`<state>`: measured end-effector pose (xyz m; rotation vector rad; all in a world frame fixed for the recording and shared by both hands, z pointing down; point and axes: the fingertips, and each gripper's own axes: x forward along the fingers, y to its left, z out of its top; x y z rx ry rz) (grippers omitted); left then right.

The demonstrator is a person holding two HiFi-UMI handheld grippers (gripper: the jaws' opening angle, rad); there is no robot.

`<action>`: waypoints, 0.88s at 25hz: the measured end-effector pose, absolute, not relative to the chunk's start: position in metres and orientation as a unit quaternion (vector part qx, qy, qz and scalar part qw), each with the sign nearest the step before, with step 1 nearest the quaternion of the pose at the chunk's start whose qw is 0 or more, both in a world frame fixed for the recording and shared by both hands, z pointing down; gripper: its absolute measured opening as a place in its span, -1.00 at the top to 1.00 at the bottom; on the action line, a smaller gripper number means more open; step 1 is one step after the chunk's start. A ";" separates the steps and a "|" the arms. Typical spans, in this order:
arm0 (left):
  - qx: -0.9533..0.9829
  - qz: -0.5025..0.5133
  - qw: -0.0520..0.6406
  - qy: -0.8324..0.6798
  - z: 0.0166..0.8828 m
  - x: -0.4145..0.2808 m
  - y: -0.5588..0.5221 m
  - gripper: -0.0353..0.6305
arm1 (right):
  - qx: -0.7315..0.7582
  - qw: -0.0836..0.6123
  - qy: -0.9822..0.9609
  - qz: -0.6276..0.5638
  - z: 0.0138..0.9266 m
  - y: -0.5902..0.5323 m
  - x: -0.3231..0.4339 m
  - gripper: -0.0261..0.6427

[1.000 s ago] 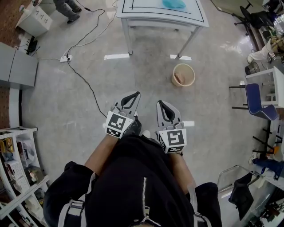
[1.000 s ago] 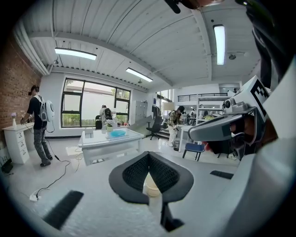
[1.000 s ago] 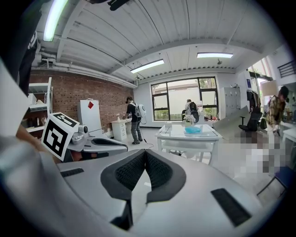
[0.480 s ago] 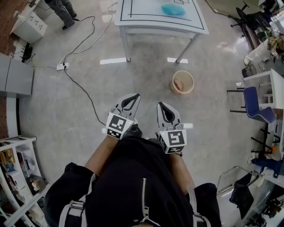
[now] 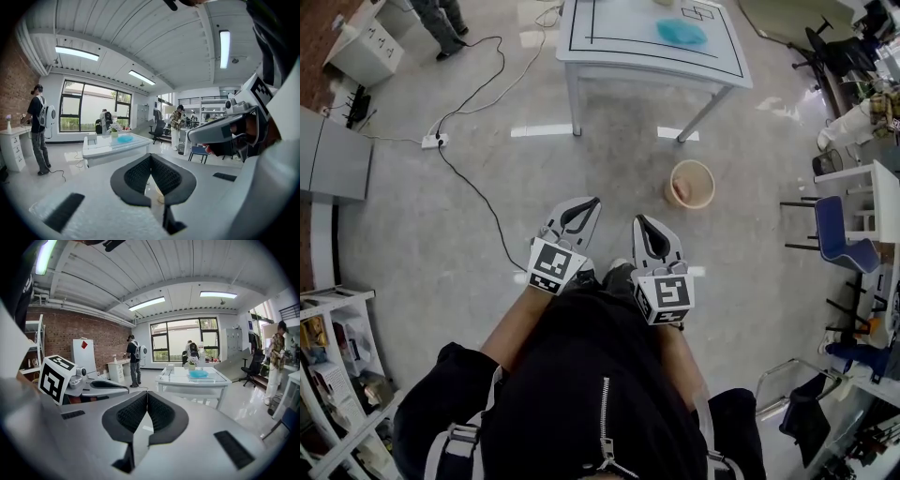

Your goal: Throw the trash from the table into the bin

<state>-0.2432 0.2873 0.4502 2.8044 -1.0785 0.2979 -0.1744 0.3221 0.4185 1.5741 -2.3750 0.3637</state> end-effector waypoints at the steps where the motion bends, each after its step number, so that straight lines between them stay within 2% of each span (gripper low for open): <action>1: 0.928 0.099 0.061 -0.354 0.450 -0.242 0.286 0.88 | 0.544 0.136 -0.819 0.126 0.418 0.321 -0.175 0.89; 7: 0.930 0.097 0.082 -0.344 0.461 -0.230 0.273 0.88 | 0.552 0.138 -0.811 0.135 0.423 0.311 -0.163 0.89; 22: 0.928 0.122 0.080 -0.342 0.471 -0.198 0.185 0.88 | 0.543 0.120 -0.817 0.154 0.435 0.217 -0.133 0.89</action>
